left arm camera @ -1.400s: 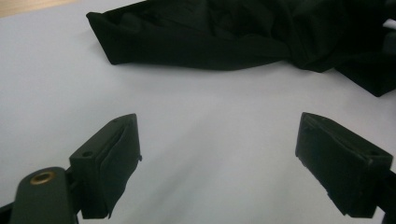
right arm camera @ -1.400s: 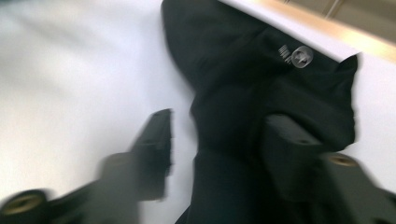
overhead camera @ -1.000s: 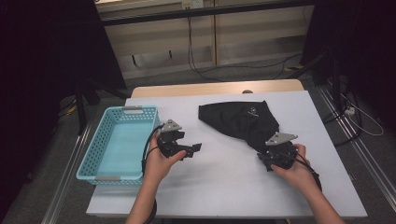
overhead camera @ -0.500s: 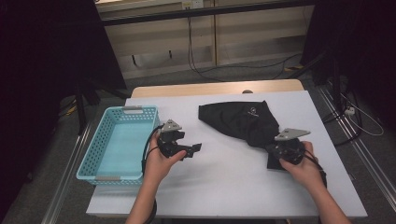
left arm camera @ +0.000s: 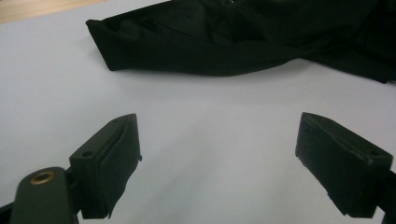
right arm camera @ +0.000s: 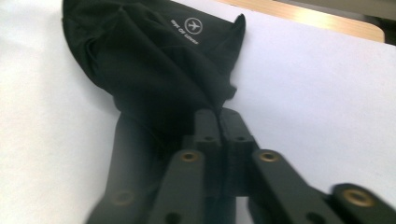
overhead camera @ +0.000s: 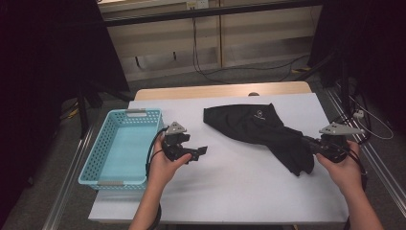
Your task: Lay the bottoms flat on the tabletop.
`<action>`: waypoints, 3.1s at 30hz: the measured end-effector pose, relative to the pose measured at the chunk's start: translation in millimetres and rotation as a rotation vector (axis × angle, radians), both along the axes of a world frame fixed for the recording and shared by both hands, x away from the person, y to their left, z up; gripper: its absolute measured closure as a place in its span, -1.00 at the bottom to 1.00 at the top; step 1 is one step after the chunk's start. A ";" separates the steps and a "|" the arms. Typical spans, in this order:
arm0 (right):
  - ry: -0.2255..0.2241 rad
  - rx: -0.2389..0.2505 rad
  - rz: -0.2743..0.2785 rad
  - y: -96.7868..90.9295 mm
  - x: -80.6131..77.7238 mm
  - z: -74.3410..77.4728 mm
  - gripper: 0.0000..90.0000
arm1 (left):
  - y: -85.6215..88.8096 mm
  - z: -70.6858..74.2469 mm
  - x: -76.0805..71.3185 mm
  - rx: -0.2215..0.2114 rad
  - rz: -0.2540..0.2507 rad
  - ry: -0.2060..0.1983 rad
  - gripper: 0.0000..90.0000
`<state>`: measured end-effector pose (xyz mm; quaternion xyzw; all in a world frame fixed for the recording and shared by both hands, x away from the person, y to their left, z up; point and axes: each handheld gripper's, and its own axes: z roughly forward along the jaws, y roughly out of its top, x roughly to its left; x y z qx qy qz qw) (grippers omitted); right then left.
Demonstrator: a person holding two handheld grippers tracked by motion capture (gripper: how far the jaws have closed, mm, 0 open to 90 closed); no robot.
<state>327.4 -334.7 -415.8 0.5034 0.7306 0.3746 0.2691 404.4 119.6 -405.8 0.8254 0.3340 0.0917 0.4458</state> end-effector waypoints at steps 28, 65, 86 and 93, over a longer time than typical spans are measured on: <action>0.105 -0.125 0.273 99.3 9.6 -24.1 0.41 | 2.0 -1.0 -1.0 -0.006 0.002 0.007 -0.69; 0.097 0.078 0.436 137.1 -0.5 -2.5 1.00 | 0.3 -1.8 -0.9 -0.006 -0.002 0.013 -0.69; 0.106 -0.081 0.095 80.7 20.4 -30.2 0.16 | -4.8 -4.9 -1.8 0.010 -0.020 0.021 -0.69; 0.142 -0.081 0.141 76.0 21.7 -35.1 0.81 | -5.9 -5.6 -2.2 0.006 -0.024 0.024 -0.69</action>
